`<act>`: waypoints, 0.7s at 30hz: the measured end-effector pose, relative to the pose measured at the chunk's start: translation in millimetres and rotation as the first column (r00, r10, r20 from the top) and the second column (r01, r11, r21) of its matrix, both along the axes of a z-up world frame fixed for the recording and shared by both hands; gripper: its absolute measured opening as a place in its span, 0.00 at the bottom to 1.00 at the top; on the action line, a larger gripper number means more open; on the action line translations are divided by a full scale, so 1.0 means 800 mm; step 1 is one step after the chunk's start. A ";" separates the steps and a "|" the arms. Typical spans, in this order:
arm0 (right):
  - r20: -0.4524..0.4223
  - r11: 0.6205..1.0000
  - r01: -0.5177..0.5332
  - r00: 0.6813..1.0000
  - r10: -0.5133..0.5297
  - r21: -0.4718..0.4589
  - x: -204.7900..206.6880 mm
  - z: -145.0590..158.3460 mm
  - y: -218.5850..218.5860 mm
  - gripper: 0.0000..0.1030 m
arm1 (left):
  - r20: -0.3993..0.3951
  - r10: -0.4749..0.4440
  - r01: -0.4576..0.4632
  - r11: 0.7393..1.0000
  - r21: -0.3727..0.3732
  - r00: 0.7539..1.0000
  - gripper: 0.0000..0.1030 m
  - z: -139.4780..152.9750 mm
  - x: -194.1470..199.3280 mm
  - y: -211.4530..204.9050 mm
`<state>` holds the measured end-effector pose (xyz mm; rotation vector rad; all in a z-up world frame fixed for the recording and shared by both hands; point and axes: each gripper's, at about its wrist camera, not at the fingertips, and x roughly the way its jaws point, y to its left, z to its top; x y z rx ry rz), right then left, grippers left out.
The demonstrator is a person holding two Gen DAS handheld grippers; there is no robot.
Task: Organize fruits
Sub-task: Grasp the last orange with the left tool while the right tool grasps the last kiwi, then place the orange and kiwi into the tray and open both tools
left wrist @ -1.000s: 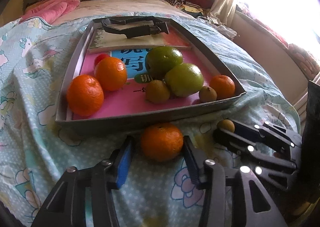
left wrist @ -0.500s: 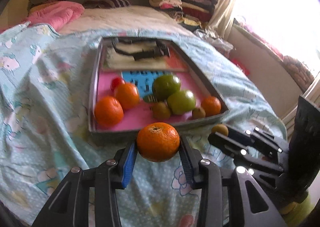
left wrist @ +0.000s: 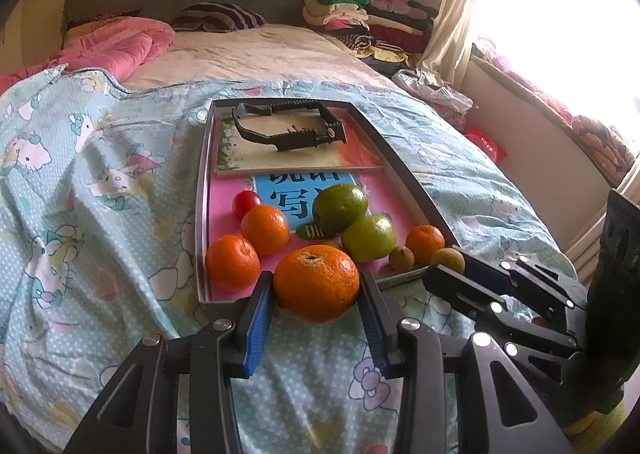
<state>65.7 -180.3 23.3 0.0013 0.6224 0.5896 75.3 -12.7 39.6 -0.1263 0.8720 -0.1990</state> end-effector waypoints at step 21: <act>0.009 0.998 0.011 1.000 -0.010 -0.057 0.029 0.003 0.016 0.23 | -0.025 -0.015 0.015 1.000 0.016 1.000 0.40 -0.019 0.027 -0.008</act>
